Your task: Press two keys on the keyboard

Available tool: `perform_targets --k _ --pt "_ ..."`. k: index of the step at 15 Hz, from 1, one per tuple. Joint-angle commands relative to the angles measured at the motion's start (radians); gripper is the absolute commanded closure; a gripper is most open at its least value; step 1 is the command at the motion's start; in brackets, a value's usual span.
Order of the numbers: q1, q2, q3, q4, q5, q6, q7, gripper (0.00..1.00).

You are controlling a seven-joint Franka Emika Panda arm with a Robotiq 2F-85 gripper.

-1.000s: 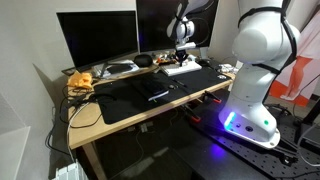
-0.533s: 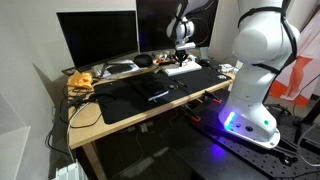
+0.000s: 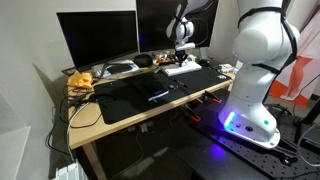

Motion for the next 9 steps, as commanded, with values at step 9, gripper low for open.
perform_targets --k 9 --pt "-0.007 -0.049 0.001 -0.024 0.003 -0.015 -0.007 1.00"
